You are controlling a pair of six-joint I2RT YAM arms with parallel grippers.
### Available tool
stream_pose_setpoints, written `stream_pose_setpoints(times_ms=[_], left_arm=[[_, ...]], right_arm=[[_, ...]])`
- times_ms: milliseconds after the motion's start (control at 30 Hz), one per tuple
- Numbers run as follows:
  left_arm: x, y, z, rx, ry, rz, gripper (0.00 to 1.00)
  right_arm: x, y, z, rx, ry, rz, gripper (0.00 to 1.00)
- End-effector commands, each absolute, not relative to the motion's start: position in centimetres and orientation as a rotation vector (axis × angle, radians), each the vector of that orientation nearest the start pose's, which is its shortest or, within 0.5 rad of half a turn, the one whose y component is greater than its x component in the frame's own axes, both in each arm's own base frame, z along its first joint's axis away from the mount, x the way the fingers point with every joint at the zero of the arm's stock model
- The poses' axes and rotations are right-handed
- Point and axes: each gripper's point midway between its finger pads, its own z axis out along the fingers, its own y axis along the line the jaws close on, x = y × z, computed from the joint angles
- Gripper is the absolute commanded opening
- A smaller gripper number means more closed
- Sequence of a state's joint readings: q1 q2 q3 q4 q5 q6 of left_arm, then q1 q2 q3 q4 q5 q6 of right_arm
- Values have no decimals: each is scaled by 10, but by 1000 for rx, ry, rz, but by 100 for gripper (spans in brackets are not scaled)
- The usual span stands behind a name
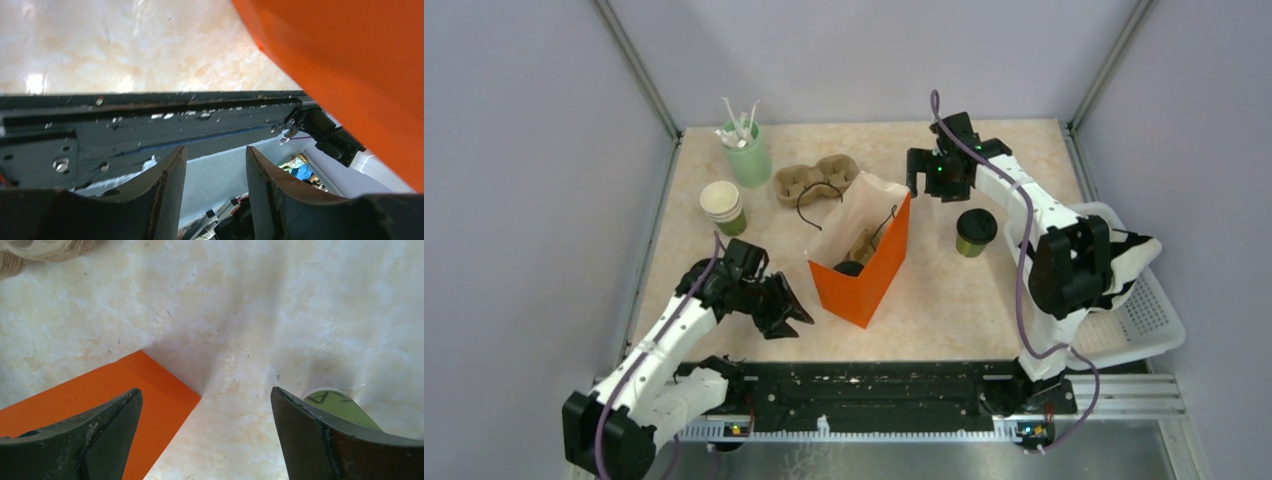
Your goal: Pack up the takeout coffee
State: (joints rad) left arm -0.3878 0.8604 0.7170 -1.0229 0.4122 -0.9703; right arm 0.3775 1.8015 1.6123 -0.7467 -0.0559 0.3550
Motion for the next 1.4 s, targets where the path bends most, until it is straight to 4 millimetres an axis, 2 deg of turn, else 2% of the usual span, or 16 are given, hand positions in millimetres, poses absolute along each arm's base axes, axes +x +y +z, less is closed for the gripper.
stream_pose_setpoints(times_ms=[0,133,400,600,767,933,1033,1133,1267,1367], left_arm=[[155,-183,121,-598,2778,-1016,51],[172,-191,98,-584,2827,-991,46],[212,-185,83,-556,2852,-777,50],[258,-161,86,-525,2793,-509,51],[296,-139,84,-480,2788,-376,53],[323,-117,92,-455,2759,-310,53],[328,-112,102,-407,2748,-297,56],[318,-105,111,-384,2765,-258,61],[295,-99,123,-376,2753,-263,69],[275,-102,134,-375,2747,-320,77]], right_arm=[[405,205,167,-148,2535,481,99],[387,205,156,-157,2561,521,99],[343,207,149,-180,2580,584,99],[309,215,152,-154,2584,633,99],[277,213,151,-87,2584,661,99],[254,190,162,-140,2576,582,99],[251,163,170,-179,2577,394,99],[261,129,180,-182,2578,140,99],[287,93,195,-132,2562,-83,99],[312,82,205,-89,2563,-92,99]])
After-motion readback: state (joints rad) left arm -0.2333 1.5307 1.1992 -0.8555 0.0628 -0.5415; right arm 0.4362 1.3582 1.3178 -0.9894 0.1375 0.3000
